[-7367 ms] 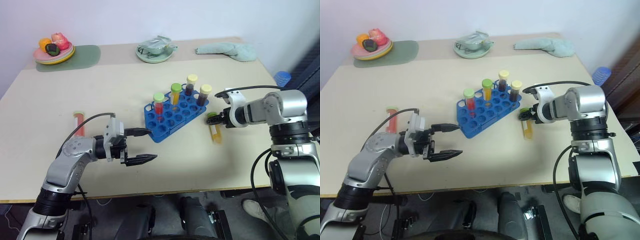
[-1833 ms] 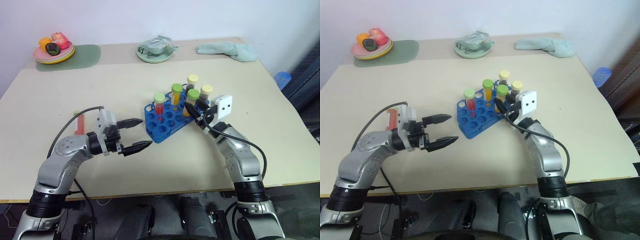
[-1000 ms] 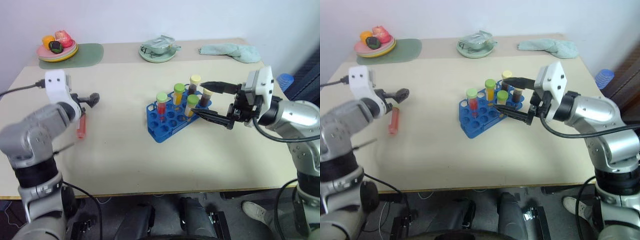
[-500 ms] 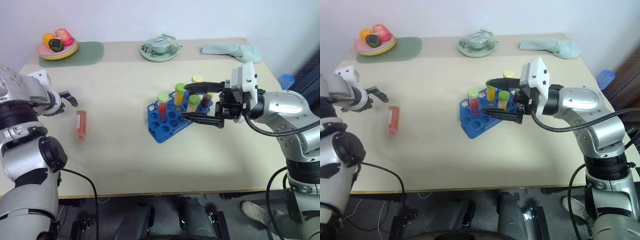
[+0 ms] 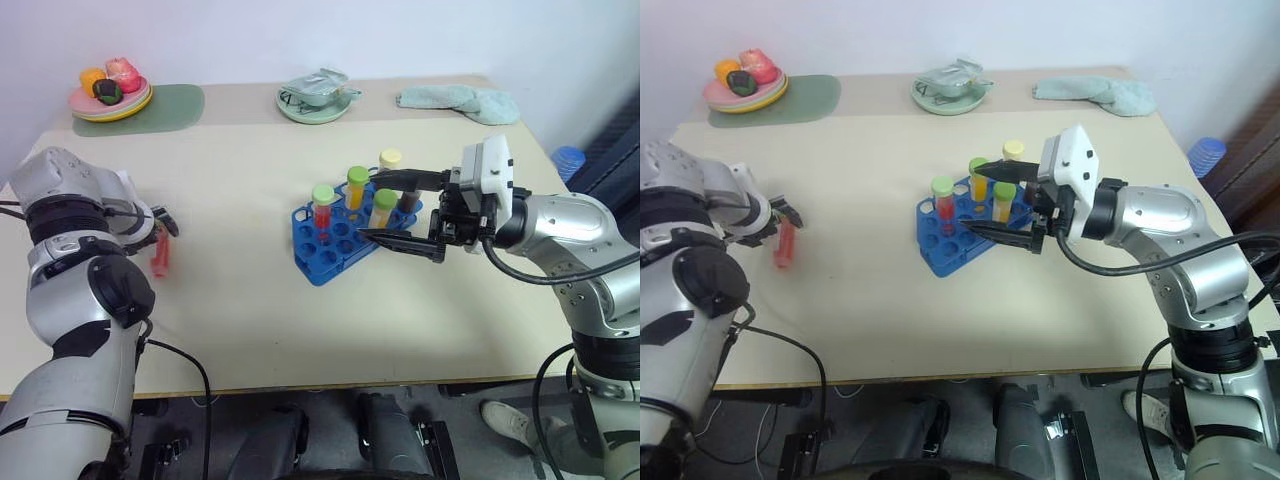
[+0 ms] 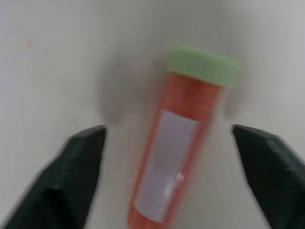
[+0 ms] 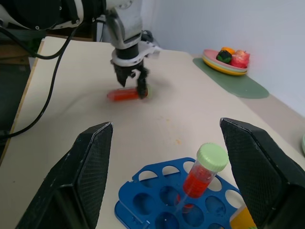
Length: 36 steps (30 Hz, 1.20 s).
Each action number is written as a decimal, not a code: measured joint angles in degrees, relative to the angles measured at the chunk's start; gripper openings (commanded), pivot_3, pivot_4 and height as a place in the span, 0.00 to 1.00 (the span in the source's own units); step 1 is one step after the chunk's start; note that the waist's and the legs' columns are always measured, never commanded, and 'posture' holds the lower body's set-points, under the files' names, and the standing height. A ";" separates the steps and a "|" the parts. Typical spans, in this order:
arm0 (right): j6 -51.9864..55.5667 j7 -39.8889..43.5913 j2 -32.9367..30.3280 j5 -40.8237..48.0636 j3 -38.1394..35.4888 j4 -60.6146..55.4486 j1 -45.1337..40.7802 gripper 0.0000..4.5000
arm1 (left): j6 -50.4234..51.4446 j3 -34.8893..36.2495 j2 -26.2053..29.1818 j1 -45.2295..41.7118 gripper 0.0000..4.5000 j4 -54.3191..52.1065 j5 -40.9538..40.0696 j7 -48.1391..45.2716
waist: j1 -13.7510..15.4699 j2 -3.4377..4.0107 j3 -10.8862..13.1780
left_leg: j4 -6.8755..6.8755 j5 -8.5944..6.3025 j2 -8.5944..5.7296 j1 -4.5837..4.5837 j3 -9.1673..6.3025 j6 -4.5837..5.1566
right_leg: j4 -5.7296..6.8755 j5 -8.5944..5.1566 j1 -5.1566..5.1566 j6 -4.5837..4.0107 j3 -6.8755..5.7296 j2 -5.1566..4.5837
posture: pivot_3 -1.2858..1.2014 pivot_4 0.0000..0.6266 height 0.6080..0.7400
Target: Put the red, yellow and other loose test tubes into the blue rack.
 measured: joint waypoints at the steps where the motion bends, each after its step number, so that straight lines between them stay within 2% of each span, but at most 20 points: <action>1: 0.02 -0.14 0.00 0.00 -0.23 -0.06 0.27 0.82 | -0.68 0.38 -0.05 -0.24 0.48 0.82 0.03 0.47 | 0.04 0.00 0.00 | 0.00 0.00 0.00 0.00 0.00 0.00 | 0.00 0.00 0.00 0.00 0.00 0.00 | 0.52 0.24 1.00; 3: 0.09 -0.32 0.00 0.00 -0.32 -0.16 0.71 0.82 | -1.62 0.55 -0.10 -0.40 0.25 1.51 0.08 1.29 | 0.04 0.00 0.00 | 0.00 0.00 0.00 0.00 0.00 0.00 | -0.01 0.00 0.01 0.00 0.00 -0.02 | 0.52 0.24 1.00; 4: 0.14 -0.48 0.01 0.00 -0.32 -0.19 0.80 0.82 | -2.18 0.58 -0.10 -0.50 0.19 1.87 0.10 1.61 | 0.04 0.00 0.00 | 0.00 0.00 0.00 0.00 0.00 0.00 | 0.00 0.00 0.01 0.00 0.00 -0.02 | 0.52 0.24 1.00; 11: 0.14 -0.79 0.03 -0.08 -0.32 -0.22 0.89 0.82 | -0.42 0.42 -0.26 -0.23 0.18 0.44 -0.24 0.75 | -0.04 0.00 -0.01 | 0.03 0.00 0.00 0.00 0.01 0.00 | 0.04 0.00 0.00 0.00 0.00 -0.02 | 0.52 0.24 1.00; 14: 0.03 -0.81 0.23 -0.24 -0.25 -0.18 0.95 0.82 | 4.63 -1.86 -0.29 3.94 0.18 -10.56 -3.12 -5.18 | -0.26 0.00 -0.01 | 0.03 0.00 0.00 -0.02 0.02 0.01 | 0.05 0.00 -0.02 0.00 0.01 -0.03 | 0.52 0.24 1.00; 17: -0.22 -0.89 0.48 -0.73 -0.05 0.16 1.24 0.82 | 6.41 -4.12 0.16 17.23 0.18 -35.73 -12.62 -17.46 | -1.12 0.00 -0.01 | 0.04 -0.01 0.02 -0.02 0.07 0.03 | 0.08 0.01 -0.04 -0.01 -0.01 -0.07 | 0.52 0.24 1.00; 19: -0.51 -1.01 0.81 -0.89 0.01 0.40 1.39 0.82 | 5.66 -1.81 -0.77 25.05 0.18 -49.06 -21.40 -27.91 | -1.31 0.00 -0.01 | 0.11 -0.02 0.02 -0.02 0.08 0.03 | 0.06 0.01 -0.02 -0.02 -0.03 -0.07 | 0.52 0.24 1.00; 22: -1.11 -1.48 1.69 -1.29 -0.13 0.83 2.17 0.82 | -2.62 -4.14 3.98 41.39 0.18 -66.96 -33.30 -49.32 | -1.73 0.01 -0.02 | 0.06 -0.05 0.12 0.10 0.20 -0.02 | 0.04 0.07 0.02 -0.13 -0.05 -0.03 | 0.52 0.24 1.00; 24: -1.11 -2.68 2.32 -1.71 -0.30 1.17 2.99 0.82 | -9.18 -4.47 3.31 45.54 0.18 -71.61 -36.72 -57.47 | -1.05 0.04 -0.02 | 0.08 -0.01 0.17 0.11 0.16 -0.10 | 0.00 0.15 0.10 -0.26 -0.12 -0.01 | 0.52 0.24 1.00; 28: -0.81 -5.55 2.91 -1.80 -1.22 -0.46 6.57 0.82 | -22.80 -8.10 0.80 47.09 0.18 -73.92 -37.64 -65.58 | 0.34 0.01 -0.04 | 0.10 0.01 0.23 0.13 0.12 -0.14 | -0.09 0.26 0.22 -0.40 -0.18 0.02 | 0.52 0.24 1.00; 33: 1.42 -11.58 2.71 -1.85 -5.61 -5.83 17.30 0.82 | -40.04 -22.06 -4.75 45.92 0.18 -69.84 -31.35 -72.74 | 1.07 0.01 -0.04 | 0.07 -0.05 0.23 0.08 0.20 -0.02 | -0.23 0.26 0.15 -0.40 -0.18 0.03 | 0.52 0.24 1.00; 36: 2.87 -14.77 2.64 -1.64 -9.42 -9.92 25.27 0.82 | -46.68 -27.46 -8.19 42.97 0.18 -64.21 -28.14 -74.28 | 1.49 0.00 -0.04 | 0.03 -0.05 0.27 0.06 0.23 -0.02 | -0.26 0.26 0.10 -0.40 -0.18 0.08 | 0.52 0.24 1.00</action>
